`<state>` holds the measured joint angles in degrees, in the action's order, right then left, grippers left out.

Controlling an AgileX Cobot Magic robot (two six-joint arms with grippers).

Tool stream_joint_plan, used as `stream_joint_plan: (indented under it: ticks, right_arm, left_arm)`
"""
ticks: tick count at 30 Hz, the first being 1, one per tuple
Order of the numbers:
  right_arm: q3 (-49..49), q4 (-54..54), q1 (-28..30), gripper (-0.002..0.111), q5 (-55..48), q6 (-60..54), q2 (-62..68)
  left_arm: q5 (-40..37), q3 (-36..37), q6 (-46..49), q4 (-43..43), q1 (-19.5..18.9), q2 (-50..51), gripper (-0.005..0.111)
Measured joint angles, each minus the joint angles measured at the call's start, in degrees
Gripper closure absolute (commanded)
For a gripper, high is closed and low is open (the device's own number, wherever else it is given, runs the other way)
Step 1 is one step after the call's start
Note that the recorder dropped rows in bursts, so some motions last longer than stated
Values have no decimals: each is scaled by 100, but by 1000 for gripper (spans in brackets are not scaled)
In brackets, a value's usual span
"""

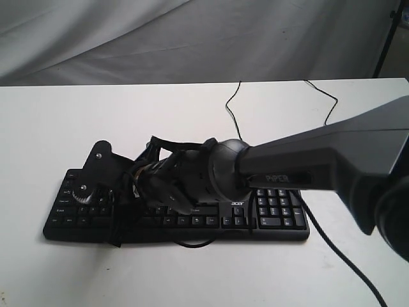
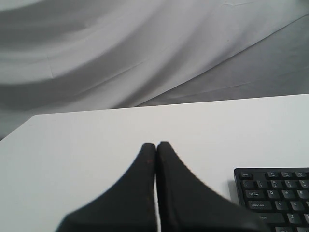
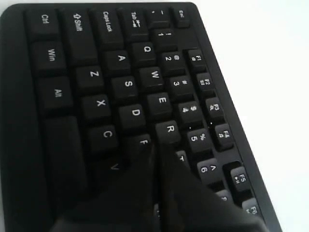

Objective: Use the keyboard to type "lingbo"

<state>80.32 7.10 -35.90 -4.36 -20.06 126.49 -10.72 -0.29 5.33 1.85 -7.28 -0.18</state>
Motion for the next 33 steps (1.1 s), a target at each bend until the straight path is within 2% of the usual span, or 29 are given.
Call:
stream_joint_plan:
  ticks: [33]
  right_arm:
    - [1,34,50,108,-39,248,-120]
  left_arm:
    - [0,0,0,0,0,0,106]
